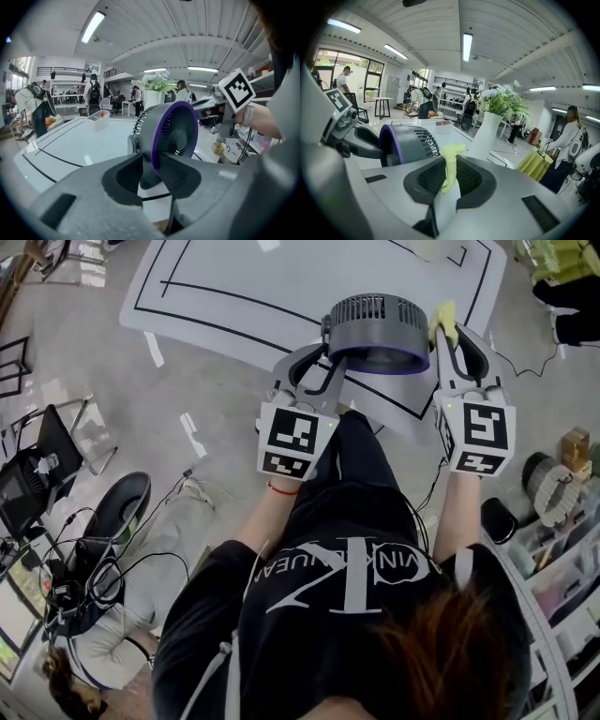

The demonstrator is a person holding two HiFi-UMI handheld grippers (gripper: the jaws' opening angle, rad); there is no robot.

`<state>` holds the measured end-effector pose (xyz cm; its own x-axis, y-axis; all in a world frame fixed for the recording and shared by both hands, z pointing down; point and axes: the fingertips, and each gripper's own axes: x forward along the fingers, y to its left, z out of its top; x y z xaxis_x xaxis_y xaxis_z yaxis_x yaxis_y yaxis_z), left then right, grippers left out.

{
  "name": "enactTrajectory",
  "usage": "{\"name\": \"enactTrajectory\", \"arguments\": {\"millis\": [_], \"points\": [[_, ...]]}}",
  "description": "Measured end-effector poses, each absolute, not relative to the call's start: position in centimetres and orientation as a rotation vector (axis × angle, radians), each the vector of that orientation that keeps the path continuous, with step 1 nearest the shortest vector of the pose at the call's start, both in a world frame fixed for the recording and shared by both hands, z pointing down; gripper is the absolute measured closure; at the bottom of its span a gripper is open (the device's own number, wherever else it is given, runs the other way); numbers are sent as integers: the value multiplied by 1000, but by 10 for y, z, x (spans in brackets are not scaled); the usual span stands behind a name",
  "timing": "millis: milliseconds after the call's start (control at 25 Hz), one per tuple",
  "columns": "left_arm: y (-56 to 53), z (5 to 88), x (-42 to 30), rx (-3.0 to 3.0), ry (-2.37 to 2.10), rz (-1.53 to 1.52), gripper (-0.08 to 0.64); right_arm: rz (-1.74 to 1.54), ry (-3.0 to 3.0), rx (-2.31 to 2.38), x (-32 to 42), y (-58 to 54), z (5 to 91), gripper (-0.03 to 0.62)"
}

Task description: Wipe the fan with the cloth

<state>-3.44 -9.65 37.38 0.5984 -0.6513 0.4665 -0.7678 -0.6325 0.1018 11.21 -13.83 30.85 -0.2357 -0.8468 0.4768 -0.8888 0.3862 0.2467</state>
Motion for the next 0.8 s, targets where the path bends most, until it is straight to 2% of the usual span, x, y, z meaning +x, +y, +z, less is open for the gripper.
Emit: {"name": "enactTrajectory", "arguments": {"millis": [200,800], "points": [[-118,374,-64,2525,-1236,537,494,164,-2215,1370,93,-124,312,540],[-165,370,-87,2830,-1128,694,474,215,-2499,946,18,-75,323,538]]}}
